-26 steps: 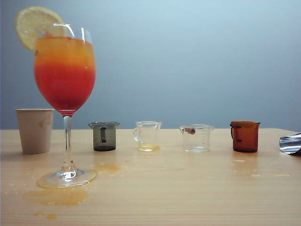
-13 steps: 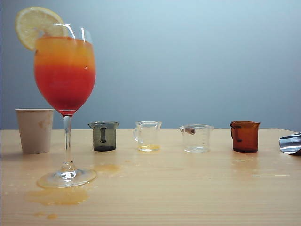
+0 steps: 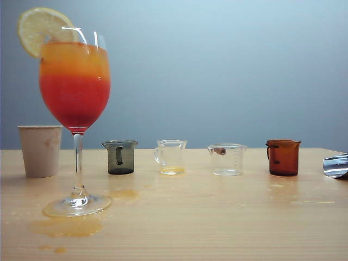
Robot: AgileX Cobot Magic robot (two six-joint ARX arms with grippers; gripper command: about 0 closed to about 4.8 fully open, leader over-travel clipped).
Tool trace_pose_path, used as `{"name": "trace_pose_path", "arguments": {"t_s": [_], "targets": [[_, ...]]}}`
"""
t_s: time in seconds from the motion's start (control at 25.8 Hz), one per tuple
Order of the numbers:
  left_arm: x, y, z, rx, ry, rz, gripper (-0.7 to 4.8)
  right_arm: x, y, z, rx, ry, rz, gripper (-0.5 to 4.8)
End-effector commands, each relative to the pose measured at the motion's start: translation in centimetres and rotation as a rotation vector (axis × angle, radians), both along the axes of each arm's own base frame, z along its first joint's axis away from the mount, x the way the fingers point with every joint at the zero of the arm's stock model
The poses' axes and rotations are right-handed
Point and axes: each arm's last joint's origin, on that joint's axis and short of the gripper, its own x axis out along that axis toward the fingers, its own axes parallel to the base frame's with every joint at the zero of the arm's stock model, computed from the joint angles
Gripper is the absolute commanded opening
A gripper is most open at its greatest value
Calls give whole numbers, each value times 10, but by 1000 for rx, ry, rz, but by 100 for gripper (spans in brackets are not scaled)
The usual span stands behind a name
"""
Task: Pick up the lemon slice from the paper cup on the left and carefully insert it into the rim of the goblet.
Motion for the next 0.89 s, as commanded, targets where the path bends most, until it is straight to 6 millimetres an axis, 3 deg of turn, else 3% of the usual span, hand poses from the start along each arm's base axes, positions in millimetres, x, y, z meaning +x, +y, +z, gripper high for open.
{"name": "trace_pose_path", "arguments": {"t_s": [0.04, 0.35, 0.89], "targets": [[2, 0, -23, 9, -4, 3, -6, 3, 1, -20, 5, 11, 2, -5], [1, 0, -64, 17, 103, 0, -6, 3, 1, -48, -30, 120, 5, -5], [1, 0, -65, 19, 117, 0, -5, 2, 0, -51, -43, 149, -5, 2]]}}
